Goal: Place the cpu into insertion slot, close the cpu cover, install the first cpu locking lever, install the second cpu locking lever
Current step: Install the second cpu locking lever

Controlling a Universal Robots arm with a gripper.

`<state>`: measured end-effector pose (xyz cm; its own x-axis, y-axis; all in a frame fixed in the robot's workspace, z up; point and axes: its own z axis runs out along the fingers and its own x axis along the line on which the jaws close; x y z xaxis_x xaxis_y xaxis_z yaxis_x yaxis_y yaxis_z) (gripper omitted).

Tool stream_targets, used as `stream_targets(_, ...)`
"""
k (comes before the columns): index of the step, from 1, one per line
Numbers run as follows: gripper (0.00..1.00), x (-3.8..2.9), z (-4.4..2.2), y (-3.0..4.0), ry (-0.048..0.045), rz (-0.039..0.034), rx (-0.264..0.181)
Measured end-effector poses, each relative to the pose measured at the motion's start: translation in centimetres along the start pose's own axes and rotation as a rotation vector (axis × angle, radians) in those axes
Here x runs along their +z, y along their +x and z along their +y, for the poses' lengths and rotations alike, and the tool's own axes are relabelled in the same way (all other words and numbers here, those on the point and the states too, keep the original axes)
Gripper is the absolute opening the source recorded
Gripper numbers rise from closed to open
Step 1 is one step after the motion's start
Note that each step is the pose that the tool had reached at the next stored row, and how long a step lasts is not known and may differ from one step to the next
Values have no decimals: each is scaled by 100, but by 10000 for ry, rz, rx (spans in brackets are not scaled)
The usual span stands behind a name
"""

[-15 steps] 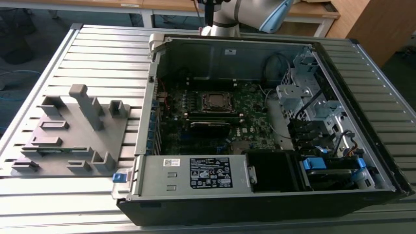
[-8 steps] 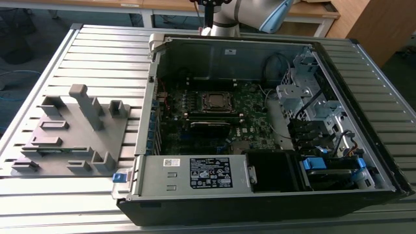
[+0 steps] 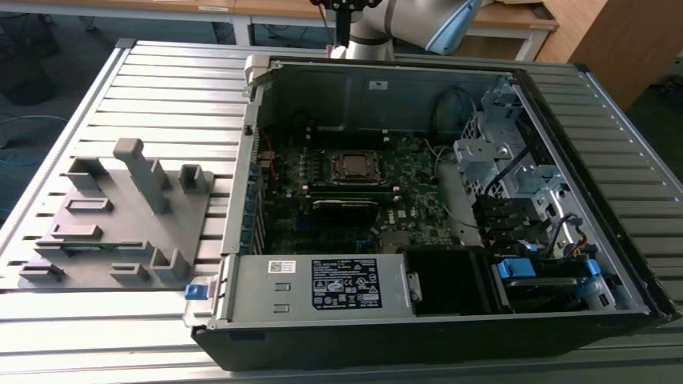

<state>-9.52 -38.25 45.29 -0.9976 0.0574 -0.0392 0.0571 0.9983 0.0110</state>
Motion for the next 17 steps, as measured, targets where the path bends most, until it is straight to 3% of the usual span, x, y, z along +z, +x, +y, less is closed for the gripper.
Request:
stream_targets(4,10,23,0,1,0,-2,0)
stream_targets(13,10,175,-2,7,0,0,0)
stream_targets(17,10,212,-2,8,0,-1,1)
